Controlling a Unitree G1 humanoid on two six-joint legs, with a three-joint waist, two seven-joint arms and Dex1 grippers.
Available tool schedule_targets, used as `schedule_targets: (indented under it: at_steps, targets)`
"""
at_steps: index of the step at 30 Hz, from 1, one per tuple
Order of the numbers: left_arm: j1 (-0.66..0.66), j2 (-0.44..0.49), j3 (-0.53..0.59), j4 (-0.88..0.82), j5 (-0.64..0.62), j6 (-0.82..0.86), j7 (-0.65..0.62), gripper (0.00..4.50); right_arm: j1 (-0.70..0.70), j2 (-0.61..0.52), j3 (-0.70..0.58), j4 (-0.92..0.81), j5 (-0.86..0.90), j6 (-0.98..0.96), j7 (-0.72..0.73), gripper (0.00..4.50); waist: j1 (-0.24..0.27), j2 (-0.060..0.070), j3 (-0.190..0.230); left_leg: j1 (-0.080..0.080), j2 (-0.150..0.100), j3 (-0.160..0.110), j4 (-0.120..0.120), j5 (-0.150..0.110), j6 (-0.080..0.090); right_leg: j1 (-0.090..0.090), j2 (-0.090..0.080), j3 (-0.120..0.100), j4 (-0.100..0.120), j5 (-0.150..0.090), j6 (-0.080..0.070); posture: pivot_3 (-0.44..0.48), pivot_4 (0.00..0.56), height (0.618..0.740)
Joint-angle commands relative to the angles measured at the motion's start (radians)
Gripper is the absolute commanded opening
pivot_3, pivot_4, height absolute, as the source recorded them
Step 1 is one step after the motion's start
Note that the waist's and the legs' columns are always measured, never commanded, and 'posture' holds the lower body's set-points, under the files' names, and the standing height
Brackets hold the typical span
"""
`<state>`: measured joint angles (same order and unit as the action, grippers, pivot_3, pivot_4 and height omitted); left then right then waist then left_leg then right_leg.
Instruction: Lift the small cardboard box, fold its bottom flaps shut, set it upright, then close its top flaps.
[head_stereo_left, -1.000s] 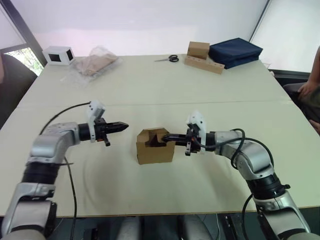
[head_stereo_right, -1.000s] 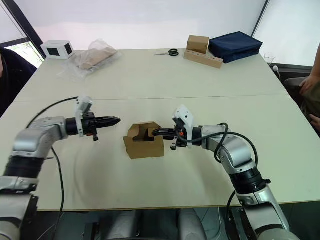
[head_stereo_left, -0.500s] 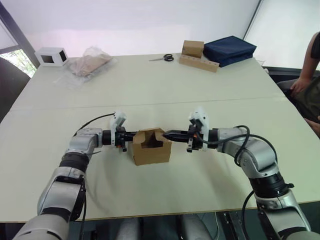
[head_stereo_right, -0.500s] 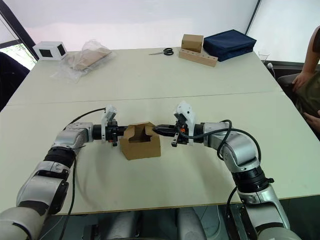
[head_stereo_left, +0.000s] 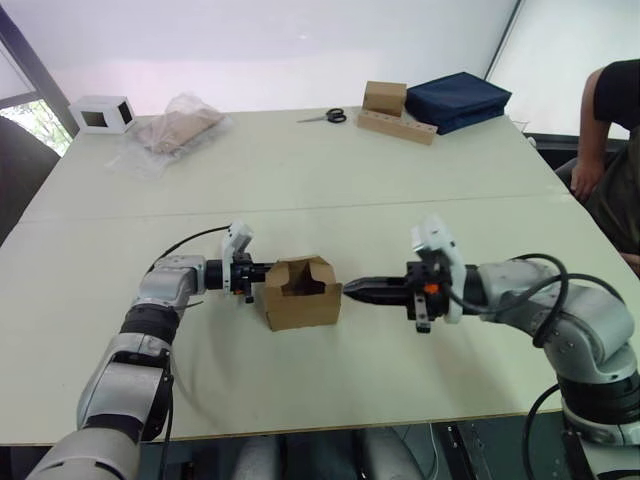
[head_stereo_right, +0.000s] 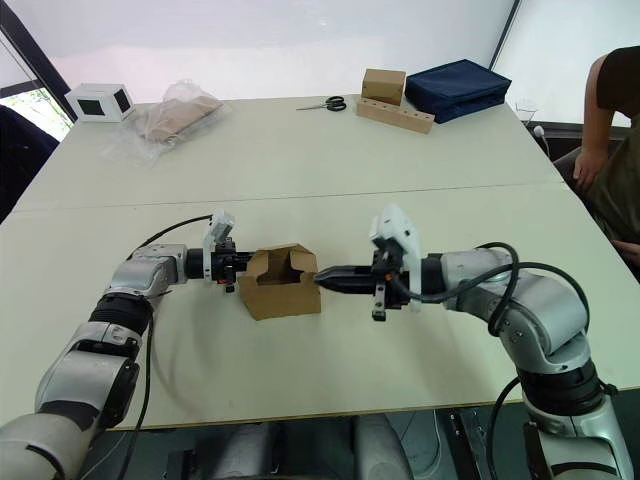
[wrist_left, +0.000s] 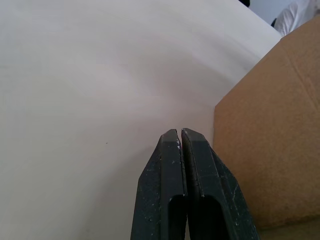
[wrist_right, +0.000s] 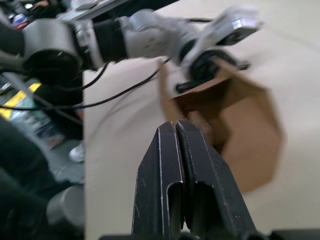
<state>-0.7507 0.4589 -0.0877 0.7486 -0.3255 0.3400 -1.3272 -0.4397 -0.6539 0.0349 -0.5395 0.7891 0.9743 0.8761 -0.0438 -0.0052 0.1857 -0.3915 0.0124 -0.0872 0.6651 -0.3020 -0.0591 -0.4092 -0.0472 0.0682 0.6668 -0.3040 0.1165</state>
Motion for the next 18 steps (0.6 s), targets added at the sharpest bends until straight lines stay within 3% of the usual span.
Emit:
schedule_targets:
  at_steps: [1,18]
  targets:
    - [-0.019,0.006,0.023,-0.016,0.001,-0.003,-0.015,0.08,-0.013,0.021,0.056,-0.027,-0.045,-0.040,-0.041,0.00,0.000,0.000,0.000,0.000,0.000,0.000,0.000,0.000,0.000,0.000,0.000,0.000,0.000,0.000,0.000,0.000,0.150,0.740]
    - [-0.017,-0.004,0.017,-0.069,0.002,0.016,-0.039,0.08,-0.090,0.069,0.179,0.020,-0.154,-0.088,-0.082,0.00,0.002,0.000,0.000,0.000,0.000,0.000,0.000,0.001,-0.001,0.000,0.000,0.000,0.000,0.000,0.000,0.000,0.150,0.740]
